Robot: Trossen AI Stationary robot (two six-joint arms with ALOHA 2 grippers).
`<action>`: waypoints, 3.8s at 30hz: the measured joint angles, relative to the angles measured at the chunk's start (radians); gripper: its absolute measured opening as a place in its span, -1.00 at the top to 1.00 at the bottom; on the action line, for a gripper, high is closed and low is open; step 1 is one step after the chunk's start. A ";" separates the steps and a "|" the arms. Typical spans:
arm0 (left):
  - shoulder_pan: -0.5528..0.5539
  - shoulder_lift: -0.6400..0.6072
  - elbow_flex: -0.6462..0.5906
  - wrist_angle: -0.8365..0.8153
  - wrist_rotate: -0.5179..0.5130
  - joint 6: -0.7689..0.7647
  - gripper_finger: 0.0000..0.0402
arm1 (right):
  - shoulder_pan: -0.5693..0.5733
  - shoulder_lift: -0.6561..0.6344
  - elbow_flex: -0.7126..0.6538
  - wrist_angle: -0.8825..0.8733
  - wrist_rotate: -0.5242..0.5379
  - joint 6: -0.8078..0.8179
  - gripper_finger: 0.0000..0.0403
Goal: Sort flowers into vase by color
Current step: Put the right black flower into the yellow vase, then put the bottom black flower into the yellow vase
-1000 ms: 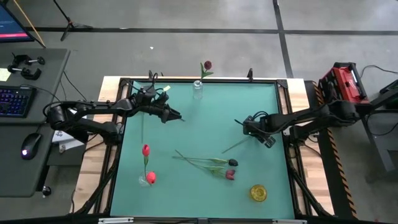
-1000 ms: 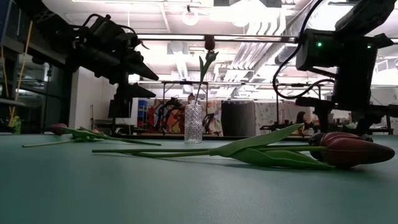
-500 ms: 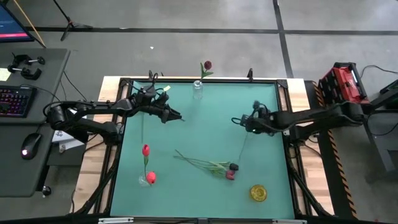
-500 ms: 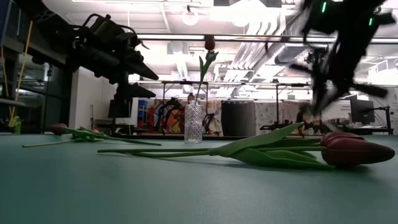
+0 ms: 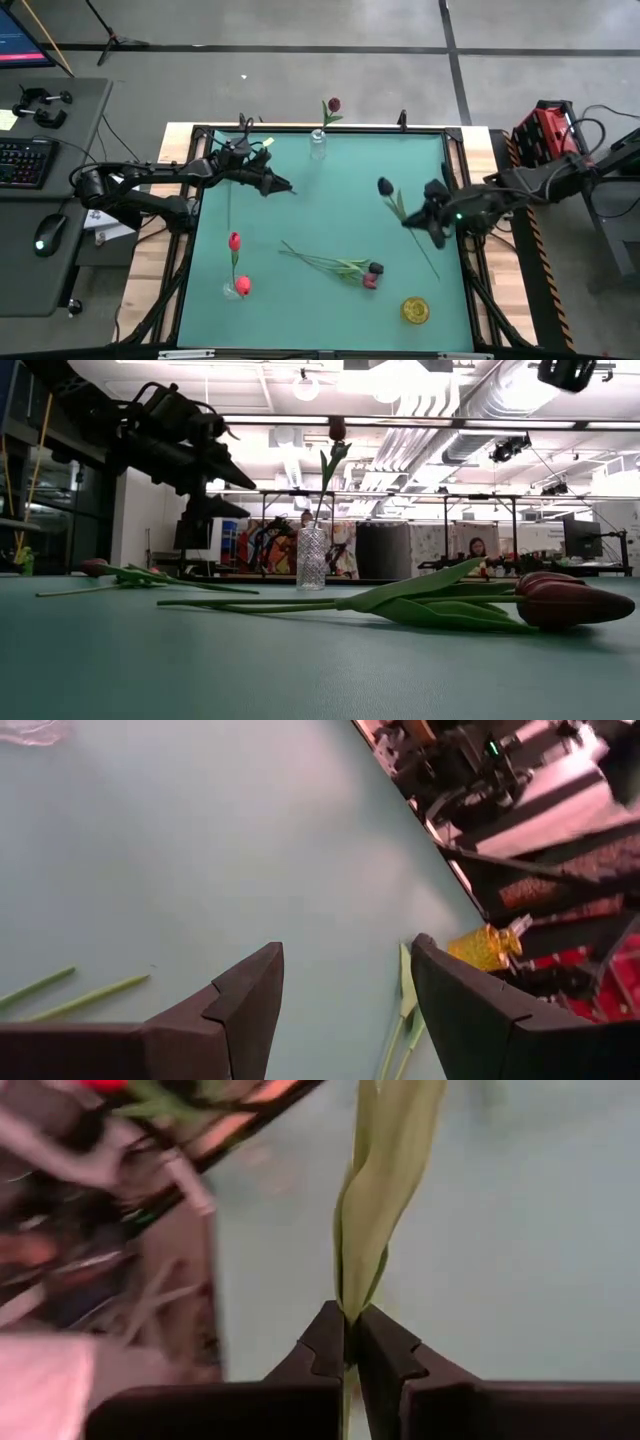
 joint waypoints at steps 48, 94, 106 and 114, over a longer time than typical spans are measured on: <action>0.000 0.000 0.000 0.119 -0.091 -0.297 -0.04 | 0.651 0.003 -0.448 0.785 0.385 0.086 0.22; 0.000 0.000 0.001 0.120 -0.088 -0.162 -0.04 | 0.396 -0.143 -0.448 -0.078 -0.193 0.522 -0.23; 0.001 0.000 0.001 0.120 -0.034 -0.100 -0.04 | 0.198 -0.158 -0.448 0.051 -0.012 0.399 -0.23; 0.000 0.000 0.001 0.120 0.018 -0.055 -0.04 | 0.155 -0.158 -0.447 0.384 -0.430 0.460 -0.23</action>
